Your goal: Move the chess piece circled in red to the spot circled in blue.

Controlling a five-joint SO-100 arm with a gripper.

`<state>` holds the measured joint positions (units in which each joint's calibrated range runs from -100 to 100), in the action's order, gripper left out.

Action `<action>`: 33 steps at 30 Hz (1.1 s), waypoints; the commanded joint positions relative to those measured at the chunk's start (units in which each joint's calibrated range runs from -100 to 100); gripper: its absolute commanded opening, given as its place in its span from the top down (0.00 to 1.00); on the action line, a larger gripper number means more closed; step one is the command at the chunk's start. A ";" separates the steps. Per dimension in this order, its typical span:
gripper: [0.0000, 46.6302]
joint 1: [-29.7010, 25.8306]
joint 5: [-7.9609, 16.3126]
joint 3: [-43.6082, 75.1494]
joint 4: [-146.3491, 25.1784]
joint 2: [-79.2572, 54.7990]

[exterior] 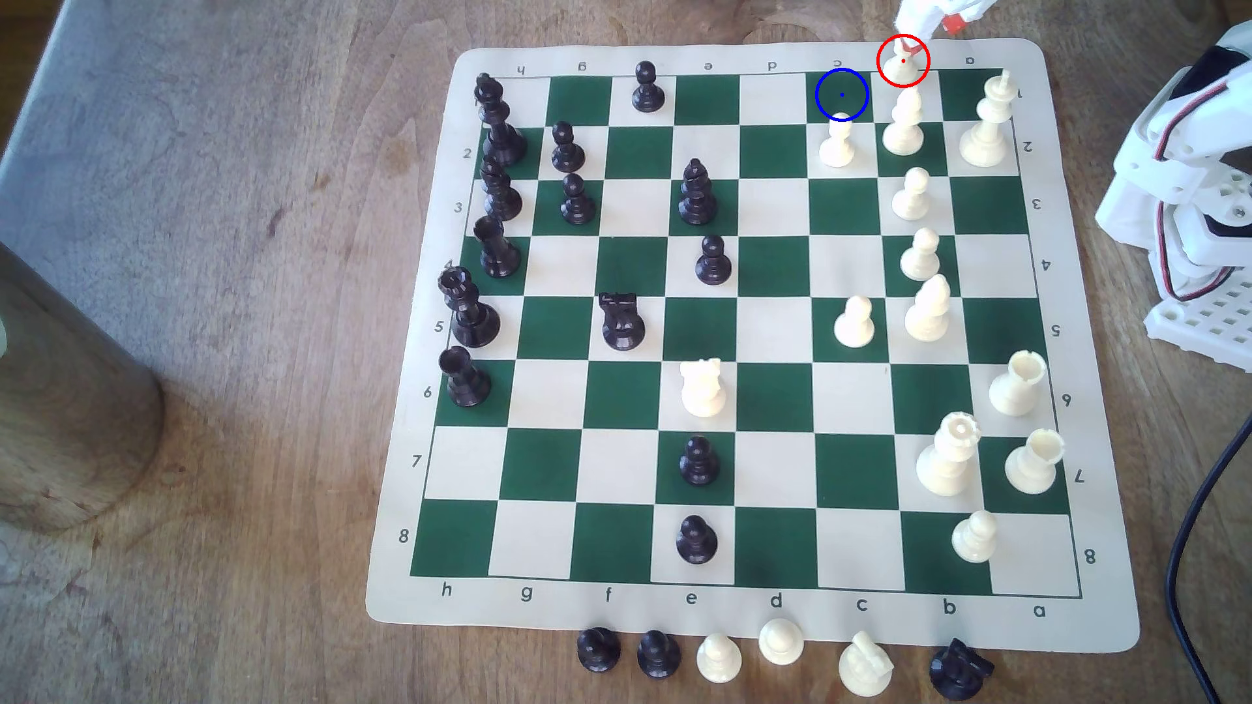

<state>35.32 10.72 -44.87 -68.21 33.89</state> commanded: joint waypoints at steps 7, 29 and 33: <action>0.78 2.65 -1.86 5.80 6.37 -9.02; 0.80 4.21 -3.71 3.62 13.99 -15.64; 0.80 4.92 -4.20 3.62 14.64 -16.74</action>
<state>39.53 7.01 -43.70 -54.42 17.05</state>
